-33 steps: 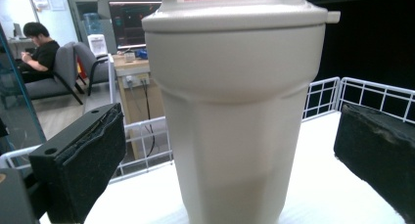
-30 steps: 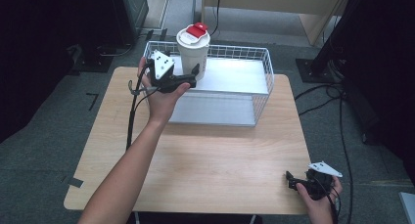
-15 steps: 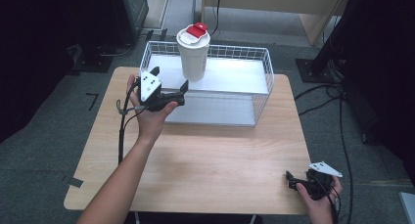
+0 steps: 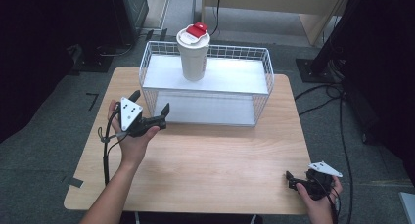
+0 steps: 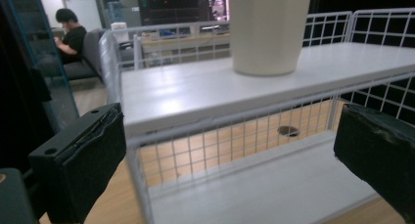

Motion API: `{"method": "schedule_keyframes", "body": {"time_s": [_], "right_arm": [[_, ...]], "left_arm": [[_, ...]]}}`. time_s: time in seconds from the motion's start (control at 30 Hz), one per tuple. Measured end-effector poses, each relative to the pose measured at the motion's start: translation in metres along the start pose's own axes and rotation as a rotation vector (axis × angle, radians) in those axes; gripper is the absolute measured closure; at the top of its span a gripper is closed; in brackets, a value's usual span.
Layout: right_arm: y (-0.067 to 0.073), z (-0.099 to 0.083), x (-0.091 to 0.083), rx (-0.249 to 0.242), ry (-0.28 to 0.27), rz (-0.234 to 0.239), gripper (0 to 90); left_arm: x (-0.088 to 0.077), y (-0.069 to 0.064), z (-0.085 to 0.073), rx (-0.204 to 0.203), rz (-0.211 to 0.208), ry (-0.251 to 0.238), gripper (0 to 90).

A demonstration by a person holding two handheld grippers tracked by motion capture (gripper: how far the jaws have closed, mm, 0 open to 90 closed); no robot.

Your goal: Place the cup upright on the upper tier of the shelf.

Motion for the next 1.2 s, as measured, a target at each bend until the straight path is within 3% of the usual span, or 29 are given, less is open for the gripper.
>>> {"method": "schedule_keyframes", "body": {"time_s": [0.17, 0.6, 0.93, 1.17, 1.2], "right_arm": [[0.000, 0.000, 0.000, 0.001, 0.000, 0.000, 0.0], [0.000, 0.000, 0.000, 0.001, 0.000, 0.000, 0.0], [0.000, 0.000, 0.000, 0.004, 0.000, 0.000, 0.0], [0.000, 0.000, 0.000, 0.003, 0.000, 0.000, 0.0], [0.000, 0.000, 0.000, 0.003, 0.000, 0.000, 0.0]], "left_arm": [[-0.017, 0.015, -0.021, -0.026, 0.029, 0.030, 0.0], [-0.049, 0.027, -0.069, -0.043, 0.060, 0.108, 0.0], [-0.076, 0.044, -0.117, -0.054, 0.083, 0.219, 0.0], [-0.092, 0.059, -0.138, -0.047, 0.112, 0.289, 0.0], [-0.096, 0.063, -0.144, -0.038, 0.116, 0.323, 0.0]]}}
Point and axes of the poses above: each handheld gripper's, and its own axes: x roughly forward along the jaws, z roughly out of its top, y roughly to its left, the point moved 10 cm from there along x, roughly forward along the jaws, and after that the axes turned 3 degrees about z, right-handed, at the moved point
